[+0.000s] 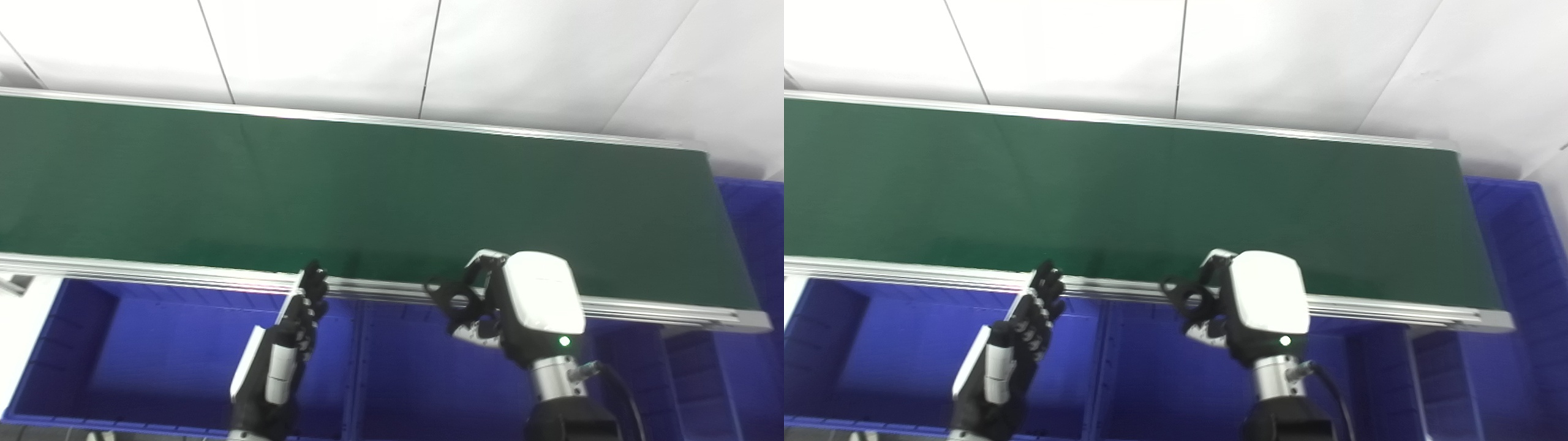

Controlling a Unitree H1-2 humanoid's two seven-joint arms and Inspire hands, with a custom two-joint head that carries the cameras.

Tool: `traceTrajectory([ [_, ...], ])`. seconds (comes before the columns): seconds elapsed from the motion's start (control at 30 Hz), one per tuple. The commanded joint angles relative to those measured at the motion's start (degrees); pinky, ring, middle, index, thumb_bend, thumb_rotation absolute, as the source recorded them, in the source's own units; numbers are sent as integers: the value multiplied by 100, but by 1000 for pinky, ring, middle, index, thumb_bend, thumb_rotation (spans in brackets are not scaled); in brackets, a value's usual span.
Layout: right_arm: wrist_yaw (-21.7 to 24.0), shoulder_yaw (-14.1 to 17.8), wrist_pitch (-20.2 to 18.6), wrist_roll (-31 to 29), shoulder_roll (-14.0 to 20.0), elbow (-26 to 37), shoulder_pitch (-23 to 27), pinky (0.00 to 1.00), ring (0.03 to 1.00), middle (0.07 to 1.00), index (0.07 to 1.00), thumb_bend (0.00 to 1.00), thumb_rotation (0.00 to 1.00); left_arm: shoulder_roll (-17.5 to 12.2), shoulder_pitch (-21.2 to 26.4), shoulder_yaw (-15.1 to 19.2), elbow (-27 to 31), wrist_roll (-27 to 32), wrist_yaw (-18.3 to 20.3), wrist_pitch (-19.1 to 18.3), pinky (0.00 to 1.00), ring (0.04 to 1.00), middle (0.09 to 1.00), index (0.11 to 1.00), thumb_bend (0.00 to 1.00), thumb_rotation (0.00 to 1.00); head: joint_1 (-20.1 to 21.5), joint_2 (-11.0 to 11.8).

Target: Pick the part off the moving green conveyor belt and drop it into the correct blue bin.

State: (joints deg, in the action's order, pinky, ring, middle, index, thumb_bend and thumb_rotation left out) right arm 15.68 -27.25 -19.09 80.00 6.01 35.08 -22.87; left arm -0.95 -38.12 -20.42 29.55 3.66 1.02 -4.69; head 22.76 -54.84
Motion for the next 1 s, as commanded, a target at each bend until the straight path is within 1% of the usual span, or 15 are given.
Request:
traceTrajectory([
  [0.0, -168, 27, 284, 66, -74, 38, -128, 104, 165, 259, 479, 508, 147, 5, -7, 5, 232, 146, 102, -52, 1000, 1000, 1000, 1000, 853, 1000, 0, 1],
  [0.07, -298, 42, 320, 47, -46, -140, -272, 100, 159, 250, 479, 509, 144, -3, 13, 20, 231, 212, 120, -76, 1000, 1000, 1000, 1000, 859, 1000, -15, -14],
  [0.13, -288, 57, 321, 114, -37, -309, -340, 97, 159, 256, 482, 509, 145, -9, 23, 20, 243, 214, 120, -92, 1000, 1000, 1000, 1000, 863, 1000, -40, -19],
  [0.23, -483, 110, 380, -90, 72, -822, -324, 97, 162, 266, 484, 509, 145, -15, -5, 10, 264, 161, 110, -73, 1000, 1000, 1000, 1000, 855, 1000, -112, -26],
  [0.37, -772, 155, 432, -211, 180, -1428, -222, 87, 153, 250, 484, 510, 143, 9, -30, 4, 272, 124, 85, -43, 1000, 1000, 1000, 1000, 855, 999, -157, -38],
  [0.5, -387, 88, 341, -157, 255, -1677, -89, 109, 174, 274, 487, 505, 140, 24, -46, -1, 285, 121, 78, -50, 1000, 1000, 1000, 1000, 864, 988, -176, -44],
  [0.63, -580, -2, 335, -181, 237, -2048, -39, 90, 151, 230, 482, 515, 125, 20, -54, -1, 314, 132, 78, -89, 1000, 1000, 1000, 1000, 860, 996, -201, -52],
  [0.7, -631, -43, 314, -121, 272, -2156, -22, 117, 183, 280, 485, 514, 150, 5, -59, -1, 312, 111, 84, -71, 1000, 1000, 1000, 1000, 854, 1000, -226, -51],
  [0.73, -593, -68, 280, -34, 288, -2183, -14, 142, 219, 343, 490, 516, 163, 3, -63, -1, 313, 98, 81, -75, 1000, 1000, 1000, 1000, 858, 1000, -226, -51],
  [0.77, -450, -98, 223, 115, 300, -2182, -9, 146, 225, 353, 490, 516, 165, -1, -67, -1, 318, 85, 80, -86, 1000, 1000, 1000, 1000, 859, 1000, -239, -49],
  [0.8, -292, -117, 174, 233, 302, -2165, -12, 195, 290, 439, 556, 685, 312, -5, -70, -1, 319, 79, 81, -92, 1000, 1000, 1000, 1000, 861, 1000, -244, -47],
  [0.83, -121, -123, 143, 306, 301, -2138, -19, 259, 361, 517, 609, 791, 411, -7, -71, 0, 318, 77, 83, -93, 1000, 1000, 1000, 1000, 863, 1000, -254, -44],
  [0.87, 22, -118, 124, 354, 293, -2118, -28, 355, 464, 610, 673, 872, 507, -8, -72, 0, 320, 78, 87, -100, 1000, 1000, 1000, 1000, 869, 1000, -259, -45],
  [0.93, 209, -91, 107, 414, 260, -2086, -48, 466, 582, 717, 767, 967, 603, -15, -75, 1, 326, 94, 97, -111, 1000, 1000, 1000, 1000, 874, 1000, -269, -35],
  [0.97, 262, -80, 104, 449, 248, -2074, -56, 485, 602, 735, 784, 984, 619, -15, -79, 0, 328, 94, 96, -116, 1000, 1000, 1000, 1000, 875, 1000, -277, -29],
])
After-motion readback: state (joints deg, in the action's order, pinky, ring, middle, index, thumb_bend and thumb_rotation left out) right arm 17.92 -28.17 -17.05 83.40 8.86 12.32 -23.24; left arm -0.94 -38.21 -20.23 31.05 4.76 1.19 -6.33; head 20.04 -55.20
